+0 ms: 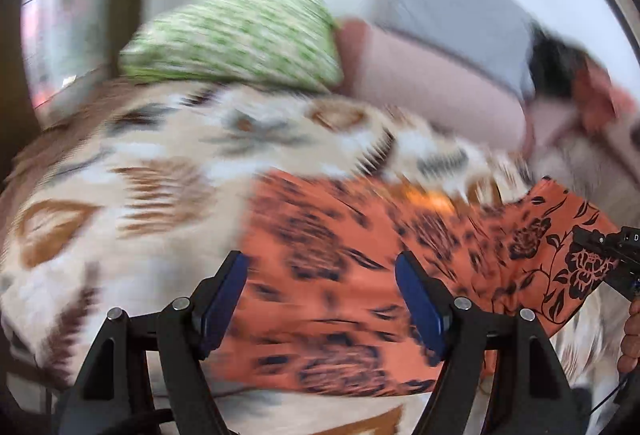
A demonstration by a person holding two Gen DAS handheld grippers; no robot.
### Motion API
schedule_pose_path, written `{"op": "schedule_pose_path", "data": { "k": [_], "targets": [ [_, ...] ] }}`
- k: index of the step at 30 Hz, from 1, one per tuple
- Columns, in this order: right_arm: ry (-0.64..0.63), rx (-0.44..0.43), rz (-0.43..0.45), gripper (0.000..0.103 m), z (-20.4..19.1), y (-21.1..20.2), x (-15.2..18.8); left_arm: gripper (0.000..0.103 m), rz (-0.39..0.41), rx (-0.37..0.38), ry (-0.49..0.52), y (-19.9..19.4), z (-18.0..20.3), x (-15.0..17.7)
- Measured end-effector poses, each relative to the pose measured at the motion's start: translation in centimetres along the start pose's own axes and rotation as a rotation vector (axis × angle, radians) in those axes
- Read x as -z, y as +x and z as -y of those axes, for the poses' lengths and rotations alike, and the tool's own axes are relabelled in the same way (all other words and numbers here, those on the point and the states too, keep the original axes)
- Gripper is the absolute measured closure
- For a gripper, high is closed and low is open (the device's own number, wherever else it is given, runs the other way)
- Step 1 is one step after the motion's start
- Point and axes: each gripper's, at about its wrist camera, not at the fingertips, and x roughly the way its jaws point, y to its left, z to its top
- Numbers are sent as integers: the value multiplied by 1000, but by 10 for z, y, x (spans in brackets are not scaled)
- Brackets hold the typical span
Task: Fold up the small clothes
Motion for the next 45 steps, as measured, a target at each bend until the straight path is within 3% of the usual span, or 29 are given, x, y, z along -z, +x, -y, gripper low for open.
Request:
{"op": "schedule_pose_path", "data": {
  "k": [5,8,10,12,18,21,23,24,26,27,28,33,37,41,42,45],
  "targets": [
    [-235,-78,-82,91,-130,53,29,26,54,-87,-195,-53,-94,6],
    [-346,-55,-271,91,-173,137,84,25,45,-127,-251,-63,-129,19],
    [-402,28,-476,90,-175,211,135,26,26,-137,-273,-64,-143,27],
    [-414,36,-434,90,-181,209,140,25,23,-131,-269,-69,-149,34],
    [-419,3,-349,90,-209,166,106,26,24,-99,-262,-64,-152,36],
    [-454,1,-391,87,-224,180,123,25,29,-91,-234,-64,-148,36],
    [-452,-4,-443,77,-222,207,148,25,22,-90,-247,-63,-150,36],
    [-489,-10,-481,63,-218,220,166,26,21,-90,-254,-64,-152,36],
    [-524,-36,-438,57,-221,210,173,25,22,-98,-252,-65,-153,36],
    [-511,-73,-450,41,-221,205,173,25,21,-102,-248,-65,-153,35],
    [-490,-108,-471,32,-221,200,172,25,17,-101,-247,-63,-152,34],
    [-433,-227,-481,25,-205,181,176,25,20,-33,-208,-56,-126,18],
    [-256,-329,-478,26,-165,165,165,25,-8,39,-135,-41,-86,1],
    [-125,-367,-429,26,-117,127,151,25,-55,144,-31,-11,-38,-6],
    [-83,-360,-424,26,-101,119,150,25,-97,122,1,6,-32,-1],
    [84,-394,-397,26,-53,108,150,25,-353,-110,34,79,-43,38]
  ]
}}
